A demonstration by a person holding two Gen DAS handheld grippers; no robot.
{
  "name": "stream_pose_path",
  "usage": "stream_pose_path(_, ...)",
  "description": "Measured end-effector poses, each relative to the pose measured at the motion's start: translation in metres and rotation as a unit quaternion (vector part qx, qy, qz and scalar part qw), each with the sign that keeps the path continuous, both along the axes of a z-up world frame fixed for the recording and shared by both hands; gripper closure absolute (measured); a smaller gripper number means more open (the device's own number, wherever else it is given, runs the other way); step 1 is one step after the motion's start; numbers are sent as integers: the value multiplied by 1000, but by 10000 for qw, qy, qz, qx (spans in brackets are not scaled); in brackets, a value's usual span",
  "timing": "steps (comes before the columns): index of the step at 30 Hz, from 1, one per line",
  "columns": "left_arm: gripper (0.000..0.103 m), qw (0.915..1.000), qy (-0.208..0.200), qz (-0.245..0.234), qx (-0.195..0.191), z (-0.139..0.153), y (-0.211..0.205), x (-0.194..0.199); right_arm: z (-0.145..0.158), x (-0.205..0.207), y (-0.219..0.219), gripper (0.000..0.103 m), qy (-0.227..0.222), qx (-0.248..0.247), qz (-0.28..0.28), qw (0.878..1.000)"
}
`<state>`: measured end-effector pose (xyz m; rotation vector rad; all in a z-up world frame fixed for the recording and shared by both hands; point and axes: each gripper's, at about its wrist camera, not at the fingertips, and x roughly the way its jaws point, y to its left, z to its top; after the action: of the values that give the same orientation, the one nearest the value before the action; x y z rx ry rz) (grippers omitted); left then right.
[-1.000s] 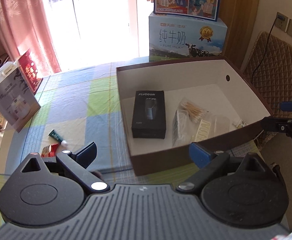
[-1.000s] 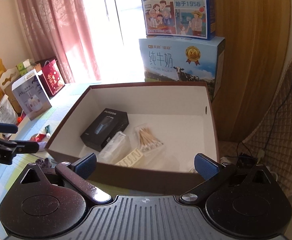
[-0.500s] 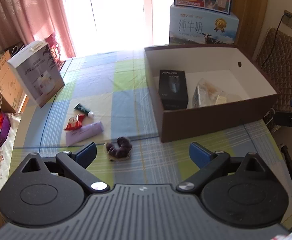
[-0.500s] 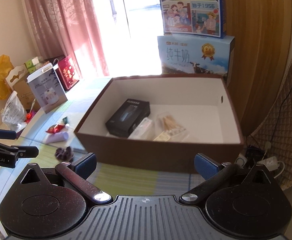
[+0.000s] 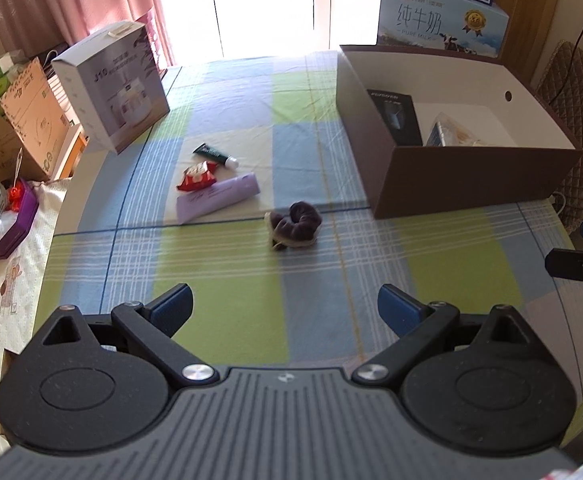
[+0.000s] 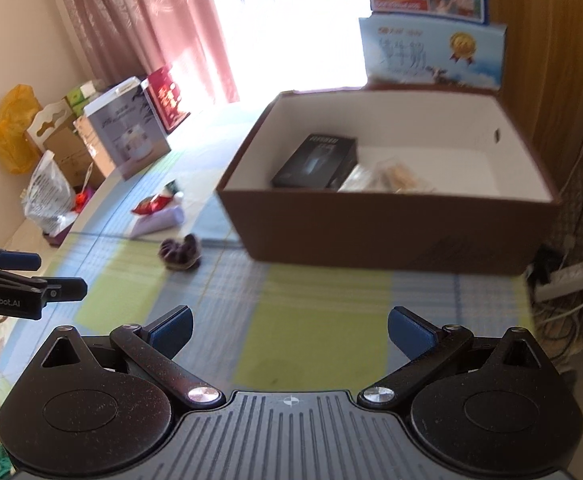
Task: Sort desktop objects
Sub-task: 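Withdraw both grippers from the box toward the remaining items, then lower the right gripper onto the brown scrunchie and grasp it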
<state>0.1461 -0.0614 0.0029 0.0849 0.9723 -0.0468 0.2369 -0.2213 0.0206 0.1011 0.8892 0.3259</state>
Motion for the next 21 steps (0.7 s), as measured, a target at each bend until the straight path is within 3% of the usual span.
stream_pose_path(10,6,9999,102,49,18,-6,38,-2,-19,3,53,2,269,60,207,9994)
stream_pose_path(21,6,9997,223,132,0,-23,84,13,-36,19,106,2,262,37,127,9996)
